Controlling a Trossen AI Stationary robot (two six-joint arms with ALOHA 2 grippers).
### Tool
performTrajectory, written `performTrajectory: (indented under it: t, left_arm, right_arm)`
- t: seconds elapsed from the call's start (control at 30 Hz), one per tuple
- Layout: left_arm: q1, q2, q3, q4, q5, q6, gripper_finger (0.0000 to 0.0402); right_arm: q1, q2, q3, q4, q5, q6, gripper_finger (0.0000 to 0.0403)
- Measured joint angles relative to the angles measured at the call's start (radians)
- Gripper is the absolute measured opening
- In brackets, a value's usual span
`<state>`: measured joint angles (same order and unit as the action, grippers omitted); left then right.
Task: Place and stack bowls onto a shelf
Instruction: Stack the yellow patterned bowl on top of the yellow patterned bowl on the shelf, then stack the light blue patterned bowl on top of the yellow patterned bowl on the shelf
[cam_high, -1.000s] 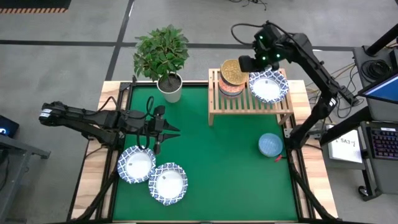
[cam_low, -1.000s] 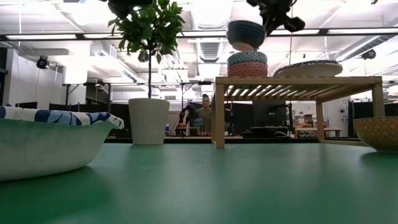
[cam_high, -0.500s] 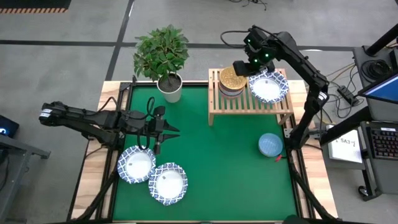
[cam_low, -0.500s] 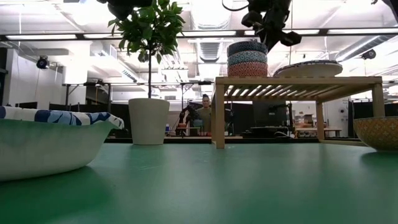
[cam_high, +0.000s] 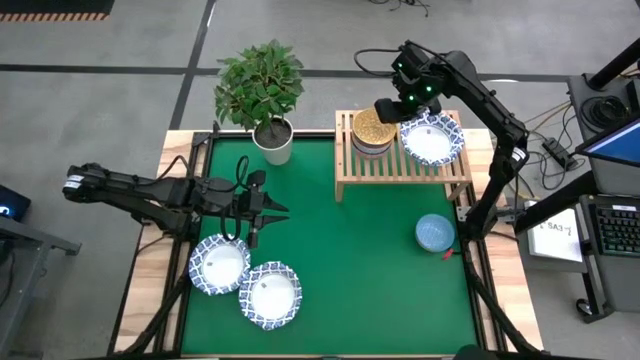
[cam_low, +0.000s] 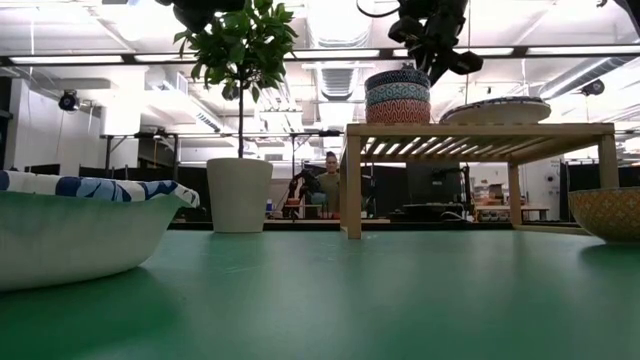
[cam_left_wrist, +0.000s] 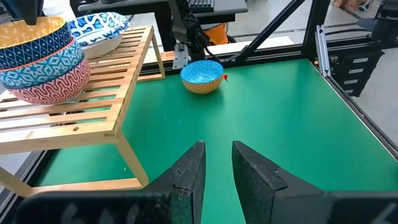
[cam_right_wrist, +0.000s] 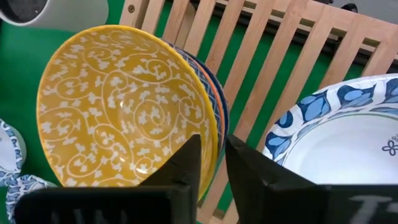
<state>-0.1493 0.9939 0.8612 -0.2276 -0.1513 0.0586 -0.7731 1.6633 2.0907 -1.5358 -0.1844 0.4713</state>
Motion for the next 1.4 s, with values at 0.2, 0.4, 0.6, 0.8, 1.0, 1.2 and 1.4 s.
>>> performTrajectory:
  t: [0.2,0.4,0.6,0.8,1.0,1.2,1.4]
  left_arm:
    - [0.000,0.000,0.000,0.000,0.000,0.000,0.0061]
    - [0.000,0.000,0.000,-0.002,0.000,-0.030,0.0061]
    - [0.000,0.000,-0.018,-0.007,0.000,-0.116,0.0061]
    - [-0.001,0.006,-0.057,-0.008,0.003,-0.236,0.0061]
    - [-0.003,0.029,-0.118,-0.038,0.006,-0.356,0.0061]
    - [-0.005,0.044,-0.145,-0.038,0.006,-0.417,0.0061]
    - [-0.005,0.045,-0.132,-0.034,0.006,-0.411,0.0061]
  right_arm:
    - [-0.017,-0.003,0.009,-0.003,-0.001,-0.012,0.0109]
    - [-0.040,-0.014,0.088,0.000,0.001,-0.028,0.0136]
    - [-0.008,-0.073,0.165,0.007,0.002,-0.029,0.0136]
    - [0.144,-0.185,0.177,0.011,0.088,-0.026,0.0126]
    - [0.482,-0.251,0.135,0.020,0.334,0.045,0.0118]
    - [0.849,-0.230,0.063,0.102,0.577,0.126,0.0116]
    - [1.070,-0.138,-0.020,0.214,0.626,0.135,0.0116]
